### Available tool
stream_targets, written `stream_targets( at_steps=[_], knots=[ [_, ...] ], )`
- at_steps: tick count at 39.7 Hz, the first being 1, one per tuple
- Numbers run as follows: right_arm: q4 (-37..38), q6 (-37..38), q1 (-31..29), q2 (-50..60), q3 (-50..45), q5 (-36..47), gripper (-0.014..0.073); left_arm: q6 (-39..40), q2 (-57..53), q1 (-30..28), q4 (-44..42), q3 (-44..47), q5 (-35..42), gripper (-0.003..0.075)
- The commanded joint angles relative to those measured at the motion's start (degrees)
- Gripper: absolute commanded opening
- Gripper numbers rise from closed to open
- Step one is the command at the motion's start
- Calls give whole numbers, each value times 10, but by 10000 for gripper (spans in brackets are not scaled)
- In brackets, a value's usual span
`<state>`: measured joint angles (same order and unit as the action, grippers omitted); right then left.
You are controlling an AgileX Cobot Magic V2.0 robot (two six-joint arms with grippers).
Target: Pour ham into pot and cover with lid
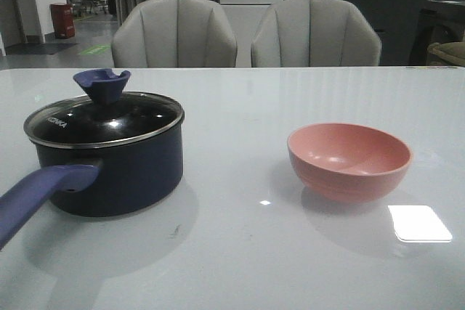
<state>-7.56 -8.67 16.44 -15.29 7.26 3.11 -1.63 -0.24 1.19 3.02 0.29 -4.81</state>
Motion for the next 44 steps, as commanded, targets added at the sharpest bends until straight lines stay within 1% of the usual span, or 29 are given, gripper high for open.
stream_targets(
  at_steps=[1, 15, 20, 23, 27, 31, 35, 39, 44],
  knots=[
    [5, -5, -1, -4, 17, 44, 149, 2, -12, 5, 1, 12, 44, 113],
    [5, -5, -1, -4, 17, 44, 149, 2, -12, 5, 1, 12, 44, 113],
    [12, -6, -4, -3, -9, 75, 149, 2, -12, 5, 1, 12, 44, 113],
    [37, -6, -21, 0, -31, 85, 149, 2, -12, 5, 1, 12, 44, 113],
    [39, 4, -65, 24, -60, 81, 149, 2, -12, 5, 1, 12, 44, 113],
    [39, 16, -107, 69, -82, 66, 149, 2, -12, 5, 1, 12, 44, 113],
    [42, 17, -134, 121, -85, 14, 149, 2, -12, 5, 1, 12, 44, 113],
    [59, 21, -140, 172, -85, -26, 149, 2, -12, 5, 1, 12, 44, 113],
    [62, 25, -136, 170, -85, -35, 149, 2, -11, 5, 1, 12, 44, 113]
  ],
)
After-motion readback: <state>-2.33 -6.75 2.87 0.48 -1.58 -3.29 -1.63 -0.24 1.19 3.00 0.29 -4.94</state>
